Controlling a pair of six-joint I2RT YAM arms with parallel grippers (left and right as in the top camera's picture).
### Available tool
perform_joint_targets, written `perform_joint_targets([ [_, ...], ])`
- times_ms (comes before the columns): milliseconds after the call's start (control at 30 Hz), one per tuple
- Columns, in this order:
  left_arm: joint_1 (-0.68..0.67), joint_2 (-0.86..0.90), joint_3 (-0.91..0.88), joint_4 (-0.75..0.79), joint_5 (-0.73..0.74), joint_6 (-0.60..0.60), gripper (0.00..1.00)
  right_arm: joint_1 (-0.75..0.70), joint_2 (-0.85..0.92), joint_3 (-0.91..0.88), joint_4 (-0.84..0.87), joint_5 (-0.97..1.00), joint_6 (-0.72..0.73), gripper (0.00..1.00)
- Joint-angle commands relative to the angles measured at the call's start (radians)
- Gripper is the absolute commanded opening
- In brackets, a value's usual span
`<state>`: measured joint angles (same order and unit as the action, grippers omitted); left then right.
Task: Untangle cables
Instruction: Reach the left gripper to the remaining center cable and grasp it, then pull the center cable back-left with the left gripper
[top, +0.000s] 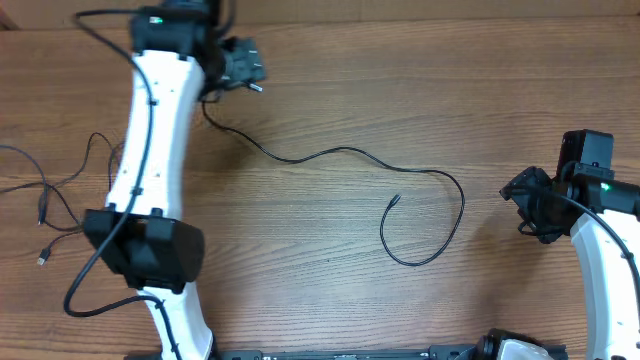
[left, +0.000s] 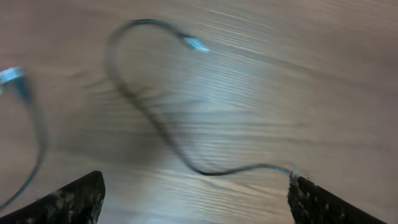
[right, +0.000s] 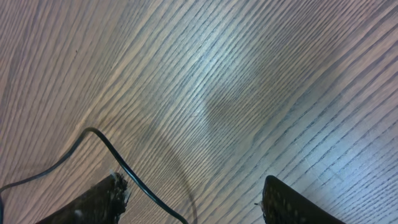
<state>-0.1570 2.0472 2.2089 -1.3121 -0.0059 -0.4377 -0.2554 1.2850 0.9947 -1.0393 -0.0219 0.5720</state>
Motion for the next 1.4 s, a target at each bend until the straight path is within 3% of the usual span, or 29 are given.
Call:
perform_joint_targets([
  [0,-0.112,0.010,-0.071,0.072,0.056,0.201,1.00,-0.004,-0.014,0.020,0.005,0.001,-0.003,0.68],
  [300,-0.308,0.010,-0.283,0.275,0.058,0.526,1.00,-0.004,-0.014,0.020,0.005,0.001,-0.003,0.69],
  [367,-0.332,0.010,-0.330,0.336,0.058,0.553,1.00,-0.004,-0.014,0.020,0.005,0.001,-0.003,0.69],
  [700,-0.382,0.038,-0.476,0.599,0.064,0.552,1.00,-0.004,-0.014,0.020,0.000,0.001,-0.003,0.69],
  [1367,-0.388,0.215,-0.481,0.618,0.116,0.550,0.95,-0.004,-0.014,0.020,-0.003,0.001,-0.003,0.69],
])
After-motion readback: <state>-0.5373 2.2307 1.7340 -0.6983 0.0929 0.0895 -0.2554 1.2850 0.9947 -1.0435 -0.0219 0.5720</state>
